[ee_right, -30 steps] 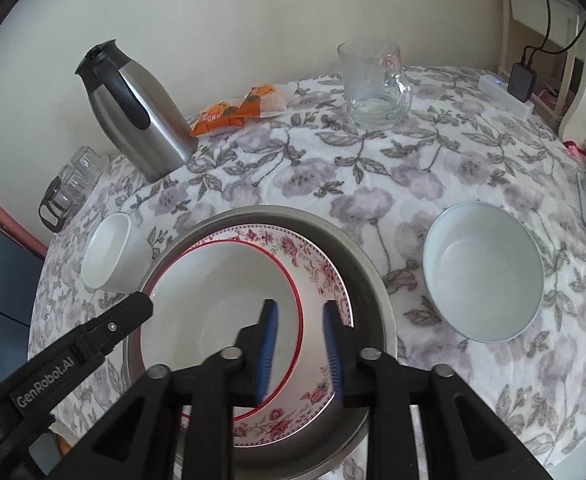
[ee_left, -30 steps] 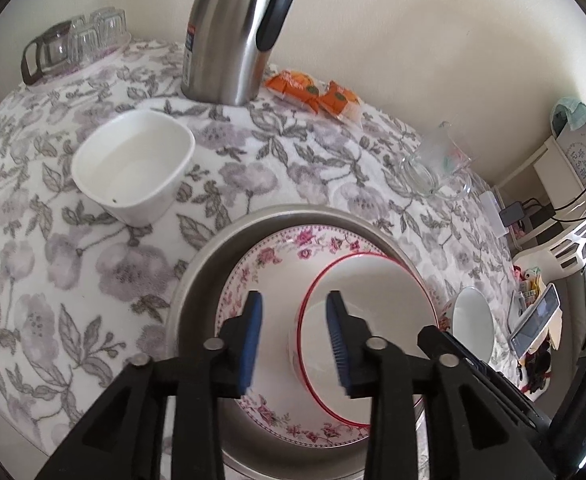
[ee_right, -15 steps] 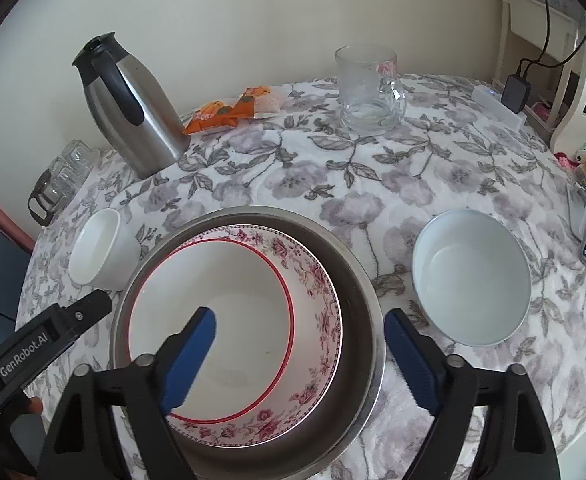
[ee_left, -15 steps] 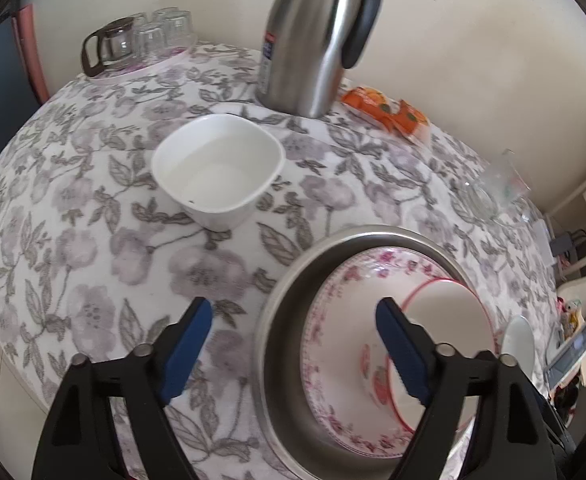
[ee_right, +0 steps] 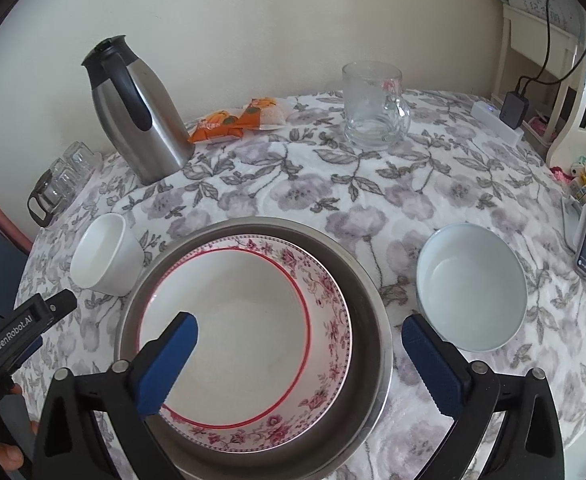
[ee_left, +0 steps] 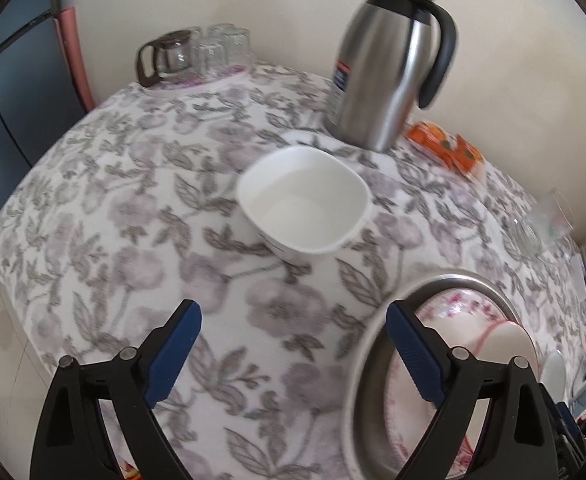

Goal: Organize plates and bowls
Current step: 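Move both grippers toward the white square bowl beside the thermos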

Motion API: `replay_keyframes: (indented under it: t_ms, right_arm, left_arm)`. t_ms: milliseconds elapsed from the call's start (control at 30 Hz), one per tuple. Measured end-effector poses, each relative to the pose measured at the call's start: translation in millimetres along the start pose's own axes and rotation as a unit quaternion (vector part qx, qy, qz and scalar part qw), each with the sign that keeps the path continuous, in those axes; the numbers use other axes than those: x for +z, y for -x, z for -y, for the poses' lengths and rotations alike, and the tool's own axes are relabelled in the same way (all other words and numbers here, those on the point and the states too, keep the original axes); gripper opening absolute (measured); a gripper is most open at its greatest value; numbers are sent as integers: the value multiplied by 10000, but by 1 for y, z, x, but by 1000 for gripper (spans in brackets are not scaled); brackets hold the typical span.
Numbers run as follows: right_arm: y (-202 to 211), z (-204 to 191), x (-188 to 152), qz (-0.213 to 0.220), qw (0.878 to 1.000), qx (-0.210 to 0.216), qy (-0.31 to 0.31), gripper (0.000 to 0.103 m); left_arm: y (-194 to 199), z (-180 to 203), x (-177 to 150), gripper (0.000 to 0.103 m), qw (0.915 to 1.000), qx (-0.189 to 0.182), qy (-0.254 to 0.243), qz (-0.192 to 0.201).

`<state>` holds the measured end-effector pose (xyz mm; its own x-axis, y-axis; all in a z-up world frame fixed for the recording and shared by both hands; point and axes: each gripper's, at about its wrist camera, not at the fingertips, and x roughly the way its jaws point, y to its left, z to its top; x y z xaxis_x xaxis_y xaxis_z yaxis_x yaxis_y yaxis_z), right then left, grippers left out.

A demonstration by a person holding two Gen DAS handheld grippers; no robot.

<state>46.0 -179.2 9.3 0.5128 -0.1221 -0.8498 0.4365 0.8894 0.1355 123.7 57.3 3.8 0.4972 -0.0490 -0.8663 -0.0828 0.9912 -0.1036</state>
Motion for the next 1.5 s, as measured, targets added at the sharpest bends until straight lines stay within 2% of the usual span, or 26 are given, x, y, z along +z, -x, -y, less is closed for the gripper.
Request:
replay_keyframes:
  t_ms: [267, 600, 867, 1100, 1300, 1400, 1500]
  right_arm:
    - [10, -33, 2, 272, 9990, 260, 258, 103]
    - [12, -97, -7, 452, 9931, 626, 880, 103]
    - [4, -137, -15, 481, 9890, 908, 1066, 103]
    - [-6, -148, -12, 535, 9885, 969, 1032, 103]
    - [-19, -157, -1, 519, 9886, 1008, 988, 103]
    - [-28, -162, 8, 424, 9897, 1004, 926, 97]
    - [-37, -165, 16, 316, 9912, 991, 816, 87]
  left_arm:
    - [10, -41, 14, 95, 9987, 183, 403, 267]
    - [15, -90, 26, 95, 9951, 282, 858, 397]
    - [14, -119, 31, 95, 9924, 328, 1011, 624]
    - [7, -127, 40, 95, 9913, 141, 998, 842]
    - [-9, -116, 51, 95, 9950, -125, 732, 664]
    - [-16, -112, 56, 95, 9948, -300, 755, 615]
    - [-21, -112, 60, 95, 9936, -417, 856, 609]
